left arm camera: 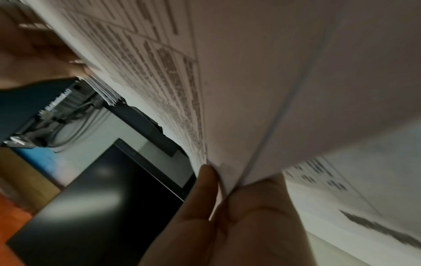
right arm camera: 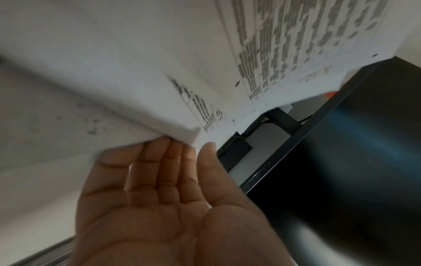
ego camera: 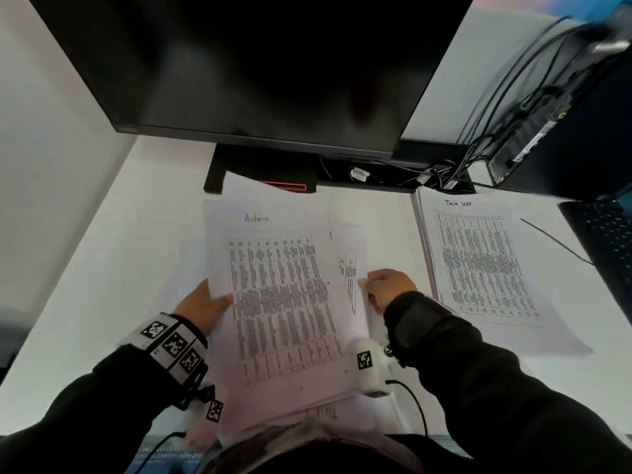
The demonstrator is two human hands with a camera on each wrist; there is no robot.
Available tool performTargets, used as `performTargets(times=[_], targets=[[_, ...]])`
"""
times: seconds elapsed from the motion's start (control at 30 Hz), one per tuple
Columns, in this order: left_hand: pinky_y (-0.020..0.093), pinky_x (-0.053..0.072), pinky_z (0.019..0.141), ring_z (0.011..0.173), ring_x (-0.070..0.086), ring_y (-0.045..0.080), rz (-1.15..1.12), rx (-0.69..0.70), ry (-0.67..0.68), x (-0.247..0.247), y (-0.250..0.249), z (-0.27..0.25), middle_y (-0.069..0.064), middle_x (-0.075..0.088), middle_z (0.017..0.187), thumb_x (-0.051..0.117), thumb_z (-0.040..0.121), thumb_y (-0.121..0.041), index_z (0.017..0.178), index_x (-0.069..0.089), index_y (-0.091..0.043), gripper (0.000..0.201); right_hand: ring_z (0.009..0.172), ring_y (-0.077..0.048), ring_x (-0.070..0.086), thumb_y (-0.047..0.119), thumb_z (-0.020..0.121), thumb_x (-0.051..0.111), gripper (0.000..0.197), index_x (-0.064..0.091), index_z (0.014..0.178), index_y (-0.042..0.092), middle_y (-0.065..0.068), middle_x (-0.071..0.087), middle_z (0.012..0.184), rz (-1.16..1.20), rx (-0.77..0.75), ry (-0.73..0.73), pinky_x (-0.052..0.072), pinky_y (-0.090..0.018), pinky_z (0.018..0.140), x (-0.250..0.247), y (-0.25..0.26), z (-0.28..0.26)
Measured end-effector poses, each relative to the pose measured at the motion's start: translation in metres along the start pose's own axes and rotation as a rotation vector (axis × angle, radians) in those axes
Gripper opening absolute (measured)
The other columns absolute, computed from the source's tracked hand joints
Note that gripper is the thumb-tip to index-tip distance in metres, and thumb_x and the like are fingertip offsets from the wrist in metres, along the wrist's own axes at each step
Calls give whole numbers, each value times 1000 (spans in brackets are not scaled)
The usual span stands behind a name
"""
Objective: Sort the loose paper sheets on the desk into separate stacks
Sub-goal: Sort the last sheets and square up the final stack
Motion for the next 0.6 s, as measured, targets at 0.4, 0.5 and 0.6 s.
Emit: performTargets(times=[0.4, 0.5, 0.6], targets=[[44, 41, 100, 112, 56, 29, -3, 100, 118, 27, -22, -24, 8, 61, 120, 64, 85, -19, 132, 42, -11, 52, 112, -27, 56, 30, 90, 57, 40, 54, 125, 10, -8, 59, 128, -23, -4, -2, 43, -36, 101, -11, 0, -15], [37, 44, 93, 102, 59, 22, -13, 153, 179, 27, -28, -28, -2, 65, 102, 67, 82, -25, 121, 52, -15, 42, 113, -27, 54, 23, 93, 53, 33, 52, 122, 6, -10, 58, 127, -68, -19, -23, 41, -30, 93, -16, -2, -15], [26, 44, 84, 88, 56, 11, 89, 251, 231, 31, -36, -31, -15, 57, 88, 65, 83, -31, 106, 54, -23, 27, 118, -28, 52, 20, 95, 51, 35, 50, 125, 3, -10, 56, 130, -104, 0, -53, 40, -31, 95, -22, -5, -13]])
Point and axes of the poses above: each hand's wrist, its own z-axis towards the middle knuckle, its own x-axis out of the palm, y = z × x, the point moved 4 cm from there along z, towards the middle knuckle
